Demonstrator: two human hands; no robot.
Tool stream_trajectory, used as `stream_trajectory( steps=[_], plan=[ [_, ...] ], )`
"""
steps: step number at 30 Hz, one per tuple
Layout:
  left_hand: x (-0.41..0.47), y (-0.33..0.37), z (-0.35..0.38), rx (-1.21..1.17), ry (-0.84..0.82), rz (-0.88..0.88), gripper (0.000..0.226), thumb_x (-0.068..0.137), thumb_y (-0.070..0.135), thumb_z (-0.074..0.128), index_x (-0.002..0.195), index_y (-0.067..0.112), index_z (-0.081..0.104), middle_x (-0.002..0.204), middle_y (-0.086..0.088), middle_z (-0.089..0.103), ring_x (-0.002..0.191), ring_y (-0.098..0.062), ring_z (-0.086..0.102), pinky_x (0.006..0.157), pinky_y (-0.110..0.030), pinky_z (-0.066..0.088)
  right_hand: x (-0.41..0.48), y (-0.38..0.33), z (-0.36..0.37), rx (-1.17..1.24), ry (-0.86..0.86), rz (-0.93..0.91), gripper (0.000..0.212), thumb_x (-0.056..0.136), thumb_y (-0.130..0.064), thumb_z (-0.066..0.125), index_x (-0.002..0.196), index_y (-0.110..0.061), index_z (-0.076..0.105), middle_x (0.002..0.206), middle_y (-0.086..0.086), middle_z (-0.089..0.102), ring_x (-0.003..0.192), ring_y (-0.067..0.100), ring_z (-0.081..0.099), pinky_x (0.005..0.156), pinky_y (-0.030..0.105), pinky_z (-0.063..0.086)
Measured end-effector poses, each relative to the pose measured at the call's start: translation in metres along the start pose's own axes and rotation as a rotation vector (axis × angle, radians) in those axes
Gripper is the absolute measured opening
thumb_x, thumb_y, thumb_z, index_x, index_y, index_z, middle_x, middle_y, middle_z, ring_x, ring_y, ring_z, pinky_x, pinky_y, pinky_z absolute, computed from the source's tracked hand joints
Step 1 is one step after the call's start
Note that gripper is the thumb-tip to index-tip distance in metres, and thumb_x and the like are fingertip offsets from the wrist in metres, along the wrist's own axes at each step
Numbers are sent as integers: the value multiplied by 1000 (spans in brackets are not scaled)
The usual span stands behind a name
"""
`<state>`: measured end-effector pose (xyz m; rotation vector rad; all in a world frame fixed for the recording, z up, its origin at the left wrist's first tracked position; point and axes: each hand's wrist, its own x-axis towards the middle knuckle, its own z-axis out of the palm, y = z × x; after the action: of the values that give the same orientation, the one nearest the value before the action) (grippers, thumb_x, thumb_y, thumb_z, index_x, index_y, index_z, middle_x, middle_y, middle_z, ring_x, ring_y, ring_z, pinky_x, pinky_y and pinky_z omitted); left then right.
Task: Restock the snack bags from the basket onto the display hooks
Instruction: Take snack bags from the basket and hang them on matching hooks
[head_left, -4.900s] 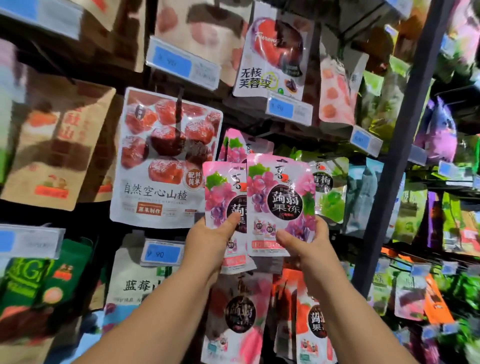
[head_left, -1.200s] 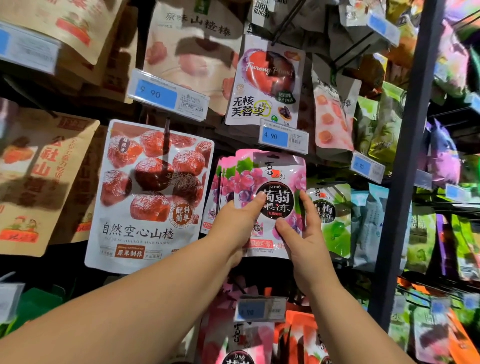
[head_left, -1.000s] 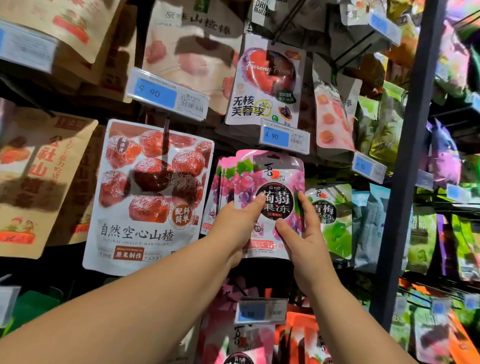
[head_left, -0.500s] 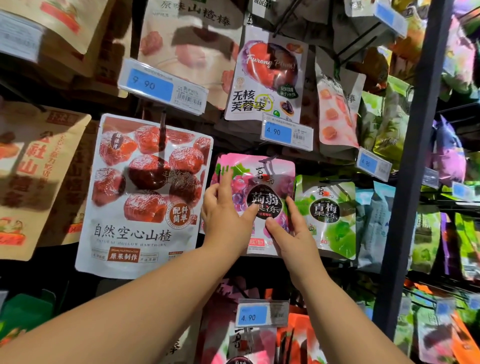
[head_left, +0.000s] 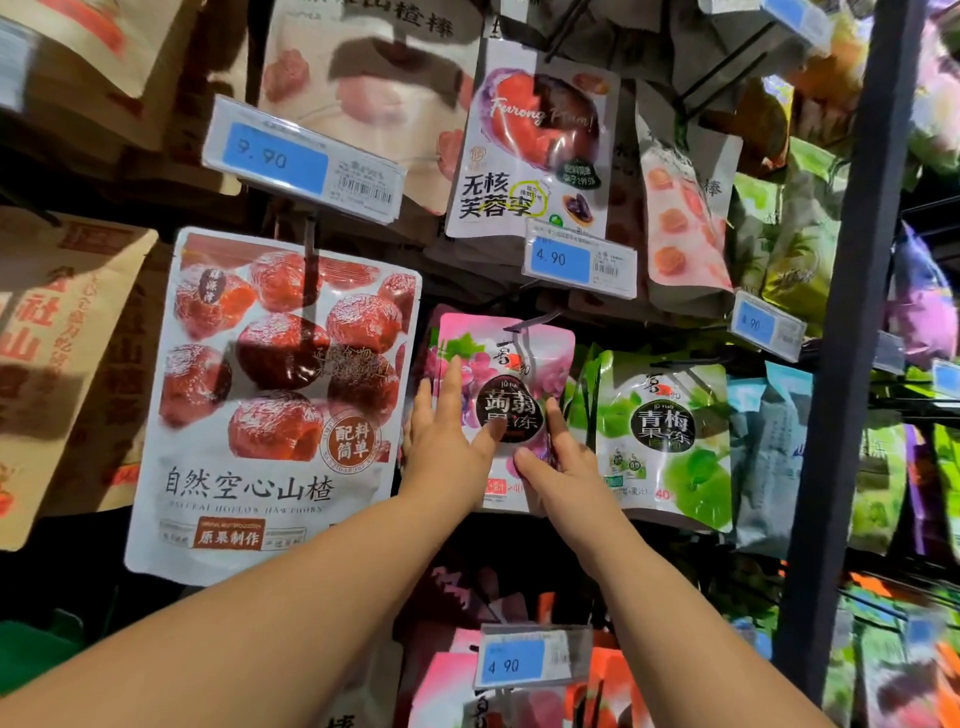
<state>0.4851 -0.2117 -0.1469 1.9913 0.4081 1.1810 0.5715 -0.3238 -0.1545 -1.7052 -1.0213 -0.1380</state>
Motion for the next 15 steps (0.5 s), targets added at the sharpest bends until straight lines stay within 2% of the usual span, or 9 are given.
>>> stream_trajectory(
  steps=[2,4,7,10,12,15],
  plan=[
    [6,-4,1,32,16,-12,79,98,39,56,152,50,-2,166,2,-7,152,-28,4,119,-44,14,7,3,4,-19,-6,10,74,97,-35,58,153,-51,11,130,-2,33,121,9,39,113,32,29],
    [11,-8,1,30,12,-23,80,98,38,55,152,49,-2,166,0,-7,152,-28,7,119,-43,16,14,7,10,-15,-11,19,74,95,-41,58,151,-55,11,135,0,38,129,16,41,116,42,33],
    [15,-13,2,-11,-5,-28,79,99,36,54,152,50,-3,165,1,-9,152,-27,7,119,-42,16,21,15,18,9,-12,25,73,94,-45,59,148,-61,13,142,0,39,125,18,48,115,43,36],
    [14,-15,5,-27,-3,-22,77,100,36,53,151,51,-3,165,3,-11,152,-25,7,119,-43,15,24,21,19,14,-14,8,73,96,-42,58,147,-61,10,145,-1,37,130,21,46,116,46,34],
    [14,-15,7,-33,-5,-26,77,101,35,52,151,51,-4,165,4,-11,152,-26,6,119,-43,15,24,20,18,-1,-14,8,75,94,-47,57,147,-62,8,144,-2,35,127,20,46,116,46,34],
    [10,-14,9,-1,8,-20,78,101,36,51,152,48,-7,165,3,-14,152,-30,5,119,-44,16,21,19,17,-38,16,-24,85,75,-63,54,146,-64,7,144,2,41,127,22,50,111,47,40]
  ],
)
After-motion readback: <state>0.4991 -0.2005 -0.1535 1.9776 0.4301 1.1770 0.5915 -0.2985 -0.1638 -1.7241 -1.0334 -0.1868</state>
